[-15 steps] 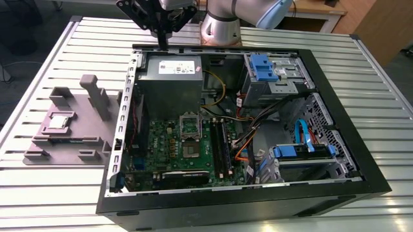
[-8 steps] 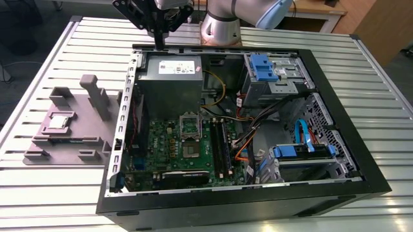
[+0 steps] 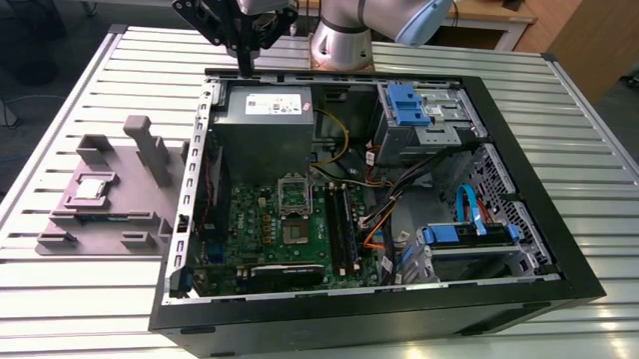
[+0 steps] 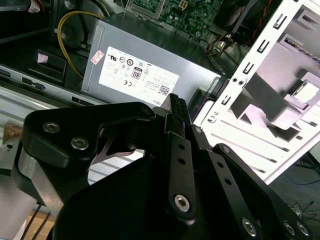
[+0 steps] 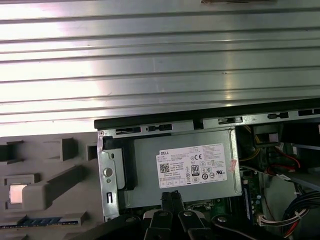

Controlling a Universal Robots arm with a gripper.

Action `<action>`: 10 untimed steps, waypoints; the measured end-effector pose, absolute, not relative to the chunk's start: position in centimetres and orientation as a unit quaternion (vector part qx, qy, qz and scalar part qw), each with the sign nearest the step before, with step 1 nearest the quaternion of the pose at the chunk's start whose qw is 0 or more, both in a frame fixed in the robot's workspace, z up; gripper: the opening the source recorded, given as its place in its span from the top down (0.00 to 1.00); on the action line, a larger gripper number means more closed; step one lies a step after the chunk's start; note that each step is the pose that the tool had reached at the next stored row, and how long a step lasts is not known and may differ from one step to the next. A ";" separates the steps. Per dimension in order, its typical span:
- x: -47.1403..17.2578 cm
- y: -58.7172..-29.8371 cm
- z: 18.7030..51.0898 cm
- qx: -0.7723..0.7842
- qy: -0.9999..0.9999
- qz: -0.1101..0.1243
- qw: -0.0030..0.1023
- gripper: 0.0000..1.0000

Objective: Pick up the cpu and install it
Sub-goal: 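Reach for the cpu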

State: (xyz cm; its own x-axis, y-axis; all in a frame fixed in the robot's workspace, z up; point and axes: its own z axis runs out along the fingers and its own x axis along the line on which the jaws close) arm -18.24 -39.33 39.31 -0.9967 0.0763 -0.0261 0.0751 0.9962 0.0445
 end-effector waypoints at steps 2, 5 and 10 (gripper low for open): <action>-18.4 -39.3 39.3 0.038 0.999 0.022 0.014 0.89; -18.6 -39.3 39.3 0.038 0.999 0.022 0.014 0.89; -19.2 -39.3 39.3 0.038 0.999 0.022 0.015 0.89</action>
State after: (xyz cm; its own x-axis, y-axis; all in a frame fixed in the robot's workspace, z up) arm -19.19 -39.32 39.29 -0.9967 0.0762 -0.0274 0.0749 0.9962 0.0446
